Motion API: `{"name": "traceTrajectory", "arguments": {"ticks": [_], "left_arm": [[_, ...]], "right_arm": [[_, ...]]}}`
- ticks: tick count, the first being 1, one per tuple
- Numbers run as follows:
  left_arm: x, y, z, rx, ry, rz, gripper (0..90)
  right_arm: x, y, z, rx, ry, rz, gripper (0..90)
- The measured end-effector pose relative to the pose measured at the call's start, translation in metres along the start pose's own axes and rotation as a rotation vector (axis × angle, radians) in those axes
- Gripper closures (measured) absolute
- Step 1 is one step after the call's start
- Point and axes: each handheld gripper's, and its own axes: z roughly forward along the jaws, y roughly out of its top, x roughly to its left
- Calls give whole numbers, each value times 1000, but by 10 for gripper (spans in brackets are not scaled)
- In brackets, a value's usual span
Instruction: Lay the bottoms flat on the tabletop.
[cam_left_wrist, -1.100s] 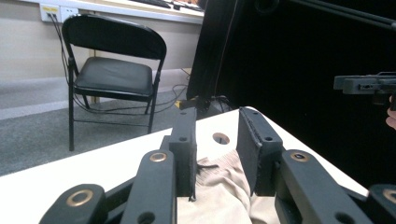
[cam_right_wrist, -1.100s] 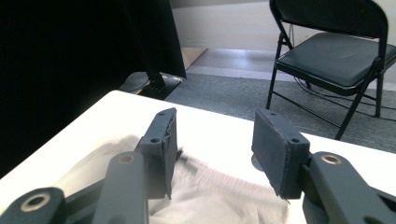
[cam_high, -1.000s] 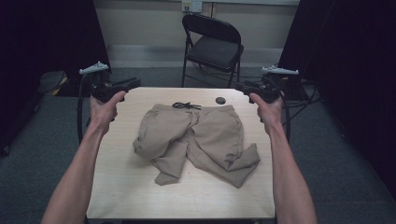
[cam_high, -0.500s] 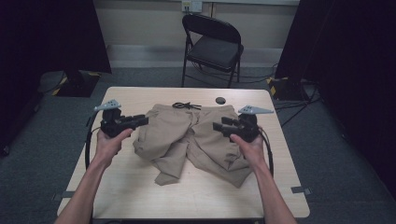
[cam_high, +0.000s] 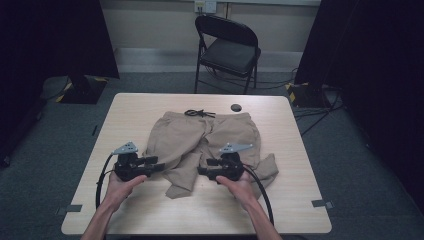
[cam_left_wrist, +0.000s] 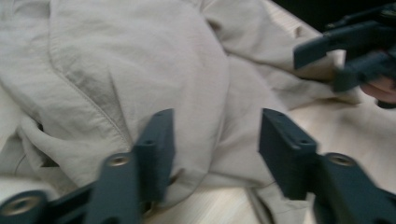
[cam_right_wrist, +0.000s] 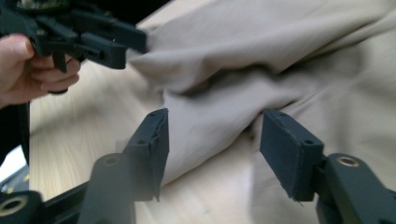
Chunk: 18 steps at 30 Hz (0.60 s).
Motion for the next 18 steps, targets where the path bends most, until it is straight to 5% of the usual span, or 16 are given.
{"name": "traceTrajectory", "arguments": {"ticks": [8, 13, 16, 17, 18], "left_arm": [[18, -9, 7, 24, 69, -54, 368], [36, -21, 16, 55, 103, -100, 516], [36, -20, 15, 61, 108, -90, 576], [36, -21, 15, 70, 90, -87, 708], [36, -21, 15, 70, 90, -87, 752]], "right_arm": [[12, -24, 45, 112, 30, 17, 314], [18, -21, 63, 103, 48, 34, 335], [22, -20, 67, 103, 45, 19, 378], [26, -20, 72, 105, 44, 4, 535], [26, -20, 72, 105, 44, 4, 535]]}}
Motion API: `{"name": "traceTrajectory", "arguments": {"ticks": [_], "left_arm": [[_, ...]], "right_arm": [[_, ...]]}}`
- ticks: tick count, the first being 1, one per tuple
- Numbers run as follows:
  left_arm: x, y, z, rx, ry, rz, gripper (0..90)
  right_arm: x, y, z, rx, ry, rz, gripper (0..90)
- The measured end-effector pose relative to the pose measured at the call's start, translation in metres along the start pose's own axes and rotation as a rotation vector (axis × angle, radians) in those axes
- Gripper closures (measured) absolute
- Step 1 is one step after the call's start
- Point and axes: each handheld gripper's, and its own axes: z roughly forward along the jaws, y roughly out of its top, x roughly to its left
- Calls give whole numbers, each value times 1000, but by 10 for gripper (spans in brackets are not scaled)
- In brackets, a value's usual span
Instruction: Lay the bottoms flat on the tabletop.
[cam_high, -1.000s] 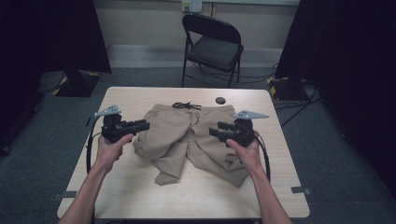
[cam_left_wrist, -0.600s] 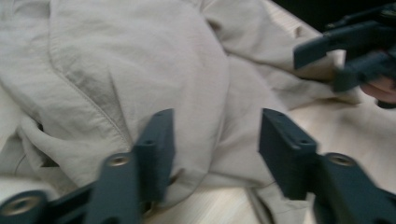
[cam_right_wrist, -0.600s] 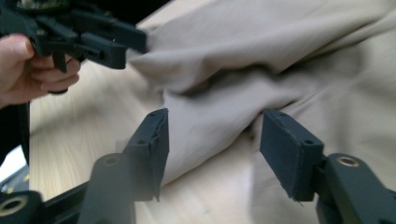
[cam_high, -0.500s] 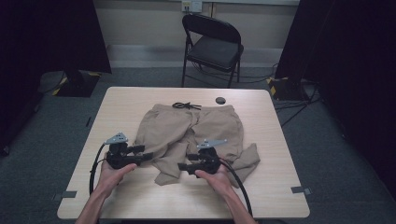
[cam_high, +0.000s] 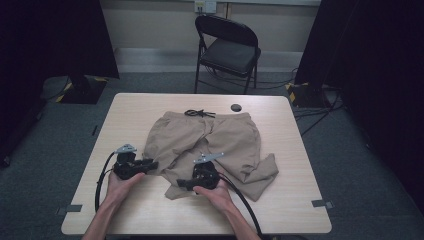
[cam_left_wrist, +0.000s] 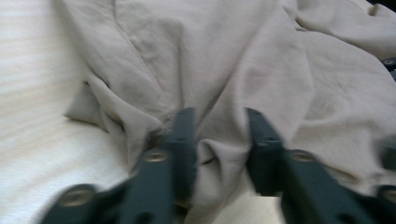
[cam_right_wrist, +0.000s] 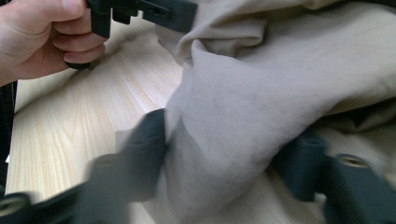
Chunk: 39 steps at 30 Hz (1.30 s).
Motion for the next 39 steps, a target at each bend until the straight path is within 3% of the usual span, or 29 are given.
{"name": "traceTrajectory", "arguments": {"ticks": [1, 3, 4, 5, 7, 9, 10, 11, 13, 15, 16, 18, 19, 21, 23, 24, 26, 27, 31, 34, 35, 36, 38, 39], "left_arm": [[-1, 0, 0, 3, -20, 2, 800], [-3, 2, -4, -9, -27, -3, 853], [-3, 2, -4, -9, -27, -3, 865], [-5, 4, -8, -24, -33, -1, 876], [-8, 9, -20, -81, -39, 4, 881], [-9, 16, -29, -117, -31, 8, 884], [-9, 16, -29, -117, -31, 8, 884], [-9, 23, -36, -150, -27, 8, 885], [-5, 29, -39, -182, -42, -8, 885], [-2, 37, -38, -210, -86, -34, 885], [-2, 41, -36, -211, -77, -32, 885], [-3, 46, -33, -204, -57, -40, 880], [-1, 53, -24, -221, -32, -70, 867], [5, 55, -16, -221, -27, -104, 833], [6, 56, -13, -215, -24, -113, 719], [4, 57, -12, -230, -47, -124, 688], [0, 57, -12, -231, -56, -106, 650], [-9, 59, -14, -218, -50, -60, 617], [-17, 61, -20, -233, -71, -31, 584], [-26, 62, -27, -240, -80, 9, 579], [-28, 61, -27, -234, -111, 27, 616], [-28, 61, -27, -234, -111, 27, 648], [-37, 56, -21, -203, -189, 74, 714], [-39, 54, -17, -189, -211, 75, 723]], "right_arm": [[0, 1, 2, -1, -6, -2, 704], [-1, 2, -1, -27, 5, 14, 853], [-1, 2, -1, -27, 5, 14, 853], [-4, 6, -13, -74, 20, 30, 888], [-7, 10, -27, -106, 12, 26, 890], [-14, 18, -45, -146, -4, 28, 891], [-14, 18, -45, -146, -4, 28, 891], [-22, 27, -65, -193, -30, 30, 891], [-31, 36, -85, -237, -55, 35, 891], [-41, 44, -100, -252, -85, 33, 890], [-44, 47, -104, -250, -97, 30, 889], [-51, 52, -106, -240, -112, 30, 873], [-55, 54, -105, -232, -130, 37, 864], [-63, 56, -103, -231, -153, 55, 853], [-72, 57, -99, -219, -191, 70, 841], [-78, 56, -97, -200, -213, 84, 828], [-82, 55, -96, -191, -220, 92, 823], [-94, 49, -93, -165, -243, 115, 761], [-105, 39, -89, -135, -262, 152, 738], [-111, 26, -88, -126, -286, 179, 630], [-110, 25, -89, -124, -288, 181, 603], [-110, 25, -89, -124, -288, 181, 603], [-105, 24, -99, -164, -288, 177, 502], [-102, 25, -102, -184, -283, 176, 485]]}}
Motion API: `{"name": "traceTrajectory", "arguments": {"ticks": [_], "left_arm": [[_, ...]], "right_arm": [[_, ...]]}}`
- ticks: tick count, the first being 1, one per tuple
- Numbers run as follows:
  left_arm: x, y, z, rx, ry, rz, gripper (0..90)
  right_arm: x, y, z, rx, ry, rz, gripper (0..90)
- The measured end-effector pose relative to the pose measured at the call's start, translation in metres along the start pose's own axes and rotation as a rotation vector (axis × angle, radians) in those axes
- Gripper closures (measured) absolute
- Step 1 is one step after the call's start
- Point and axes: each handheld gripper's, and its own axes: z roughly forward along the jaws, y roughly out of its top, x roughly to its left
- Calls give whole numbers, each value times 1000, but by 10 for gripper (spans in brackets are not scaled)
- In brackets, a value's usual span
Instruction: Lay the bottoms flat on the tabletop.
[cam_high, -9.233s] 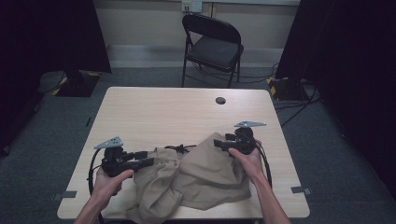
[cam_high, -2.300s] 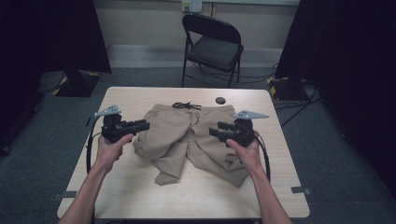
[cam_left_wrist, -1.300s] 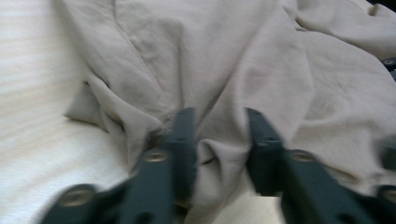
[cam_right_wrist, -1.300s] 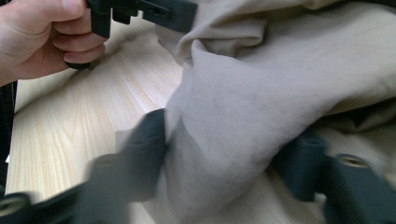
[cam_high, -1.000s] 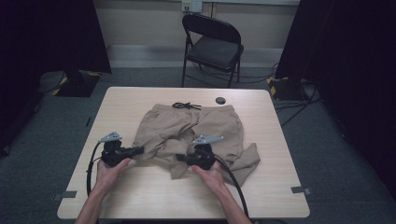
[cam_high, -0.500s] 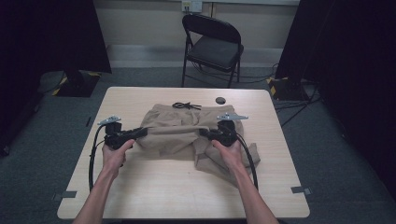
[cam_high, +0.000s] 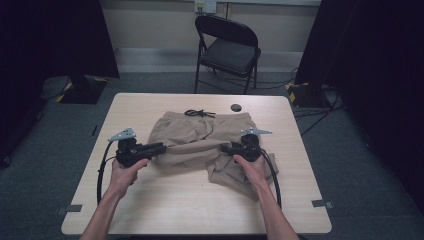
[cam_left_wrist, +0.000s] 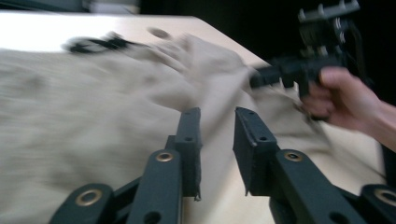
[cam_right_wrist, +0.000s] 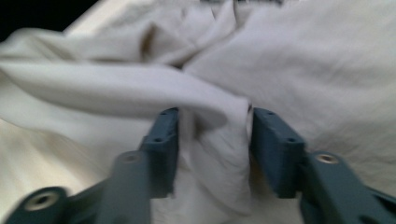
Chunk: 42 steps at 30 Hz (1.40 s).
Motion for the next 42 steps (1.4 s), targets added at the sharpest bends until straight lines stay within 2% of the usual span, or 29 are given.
{"name": "traceTrajectory", "arguments": {"ticks": [1, 2, 3, 4, 6, 8, 11, 12, 13, 14, 17, 18, 20, 21, 23, 24, 25, 27, 28, 29, 30, 32, 34, 35, 36, 37, 39, 40, 42], "left_arm": [[0, 0, 0, 0, 0, 0, 728], [-1, -7, 9, 36, 2, 0, 724], [0, -11, 14, 51, 14, -5, 715], [0, -11, 14, 51, 14, -5, 683], [7, -21, 25, 82, 54, -43, 595], [13, -23, 32, 91, 87, -60, 568], [19, -25, 41, 115, 108, -76, 563], [24, -29, 51, 134, 126, -94, 563], [24, -29, 51, 134, 126, -94, 564], [30, -35, 59, 159, 148, -112, 568], [33, -39, 63, 163, 144, -109, 586], [35, -39, 63, 156, 145, -124, 586], [33, -38, 62, 158, 145, -117, 579], [33, -38, 62, 158, 145, -117, 576], [30, -36, 59, 157, 131, -109, 571], [23, -32, 55, 135, 108, -92, 572], [23, -32, 55, 135, 108, -92, 577], [13, -25, 49, 107, 74, -51, 587], [6, -23, 47, 96, 41, -17, 618], [2, -22, 47, 94, 27, 6, 665], [-6, -22, 50, 103, -10, 25, 668], [-9, -24, 55, 122, -25, 43, 648], [-7, -27, 61, 136, -13, 37, 581], [-7, -27, 61, 136, -13, 37, 512], [-5, -28, 64, 144, 8, 29, 512], [-3, -30, 66, 144, 3, 21, 426], [-2, -31, 68, 150, 2, 18, 416], [-2, -32, 70, 156, -3, 17, 378], [-2, -35, 75, 184, 19, 33, 339]], "right_arm": [[0, 0, 0, 0, 0, 0, 485], [6, 2, -11, -44, 4, -15, 477], [8, 3, -13, -55, 16, -20, 483], [12, 3, -17, -62, 29, -29, 517], [21, 0, -20, -66, 90, -62, 566], [28, -2, -16, -38, 117, -84, 539], [35, -3, -10, -16, 113, -104, 488], [40, -3, -2, 0, 135, -102, 456], [42, -3, 2, 18, 139, -109, 446], [43, -4, 6, 34, 146, -116, 436], [44, -6, 14, 60, 137, -120, 410], [44, -8, 19, 68, 135, -120, 400], [44, -13, 30, 106, 103, -138, 387], [44, -13, 30, 106, 103, -138, 387], [40, -17, 36, 127, 88, -128, 429], [36, -21, 38, 136, 71, -121, 636], [36, -21, 38, 136, 71, -121, 636], [33, -24, 39, 148, 92, -93, 810], [32, -25, 39, 151, 104, -92, 870], [33, -25, 39, 156, 122, -92, 884], [35, -24, 38, 153, 144, -87, 890], [36, -22, 34, 137, 168, -76, 891], [38, -18, 29, 106, 198, -67, 892], [38, -18, 29, 106, 198, -67, 892], [40, -15, 25, 92, 206, -64, 892], [41, -11, 20, 66, 226, -52, 892], [42, -9, 18, 59, 228, -50, 892], [43, -5, 15, 50, 233, -57, 892], [47, 6, 10, 13, 249, -63, 892]]}}
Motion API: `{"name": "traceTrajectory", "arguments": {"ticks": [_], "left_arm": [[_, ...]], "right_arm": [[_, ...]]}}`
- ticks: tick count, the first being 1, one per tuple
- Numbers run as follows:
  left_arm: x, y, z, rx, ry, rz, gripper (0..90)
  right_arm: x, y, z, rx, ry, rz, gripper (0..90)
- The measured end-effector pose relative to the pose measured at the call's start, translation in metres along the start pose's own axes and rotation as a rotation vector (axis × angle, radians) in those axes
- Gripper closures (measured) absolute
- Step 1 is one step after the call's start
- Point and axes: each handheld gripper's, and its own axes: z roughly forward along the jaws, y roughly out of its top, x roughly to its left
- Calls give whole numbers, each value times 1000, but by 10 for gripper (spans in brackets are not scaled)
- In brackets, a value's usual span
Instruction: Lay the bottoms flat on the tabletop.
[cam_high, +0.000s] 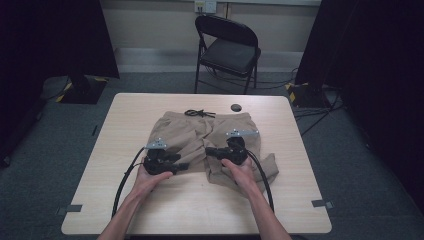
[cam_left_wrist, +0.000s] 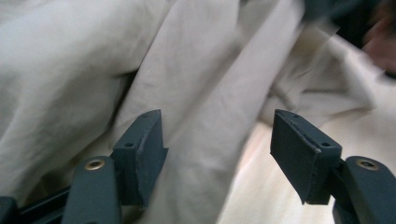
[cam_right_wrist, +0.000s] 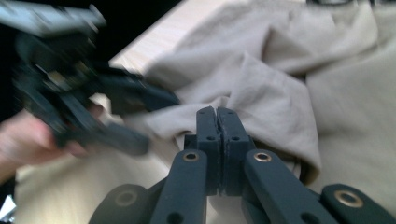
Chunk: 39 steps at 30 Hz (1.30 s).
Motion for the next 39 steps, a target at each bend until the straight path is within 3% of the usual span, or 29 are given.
{"name": "traceTrajectory", "arguments": {"ticks": [3, 5, 7, 9, 10, 11, 13, 15, 16, 19, 21, 23, 24, 25, 26, 27, 28, 30, 33, 34, 35, 36, 37, 39], "left_arm": [[-1, -1, 3, 22, 34, 8, 354], [-4, -2, 3, 40, 125, 48, 464], [-4, -3, 2, 35, 130, 51, 625], [-7, -8, -2, 28, 74, 41, 801], [-7, -8, -2, 28, 74, 41, 853], [-12, -10, -7, 15, 33, 20, 877], [-19, -8, -12, 6, -34, 23, 883], [-23, -8, -14, 4, -55, 24, 884], [-37, -4, -20, -4, -130, 58, 884], [-54, 3, -28, -43, -199, 84, 884], [-59, 11, -35, -82, -242, 61, 883], [-58, 14, -38, -102, -251, 47, 882], [-53, 17, -42, -126, -250, 30, 882], [-40, 22, -46, -164, -234, -16, 883], [-31, 25, -49, -176, -199, -31, 882], [-31, 25, -49, -176, -199, -31, 882], [-9, 28, -50, -186, -144, -91, 881], [10, 31, -46, -163, -89, -134, 881], [34, 30, -37, -122, -23, -206, 869], [41, 27, -34, -113, 1, -236, 865], [41, 27, -34, -113, 1, -236, 856], [53, 19, -27, -78, 35, -273, 839], [57, 15, -24, -65, 39, -293, 828], [60, 7, -20, -41, 47, -285, 816]], "right_arm": [[6, 9, -3, -19, 8, -15, 893], [14, 17, -5, -33, 17, -37, 894], [18, 21, -7, -46, 23, -47, 896], [20, 22, -11, -59, 26, -54, 897], [20, 23, -12, -61, 26, -55, 897], [20, 22, -15, -65, 23, -53, 896], [21, 21, -19, -60, 1, -69, 895], [21, 20, -23, -64, -2, -70, 894], [20, 19, -32, -81, 6, -64, 893], [19, 18, -45, -106, 12, -57, 892], [17, 20, -51, -112, 10, -53, 888], [14, 23, -55, -124, -3, -47, 867], [11, 25, -55, -125, -6, -46, 848], [8, 27, -54, -120, -16, -46, 838], [5, 28, -52, -115, -22, -41, 818], [0, 28, -48, -99, -31, -32, 802], [-4, 28, -42, -79, -49, -29, 784], [-10, 24, -32, -43, -69, -24, 739], [-10, 15, -23, -40, -39, -15, 660], [-8, 12, -22, -37, -31, -16, 641], [-6, 9, -20, -34, -28, -16, 621], [-4, 5, -20, -31, -15, -13, 587], [-2, 2, -20, -31, -9, -15, 564], [4, -6, -21, -26, 15, -18, 544]]}}
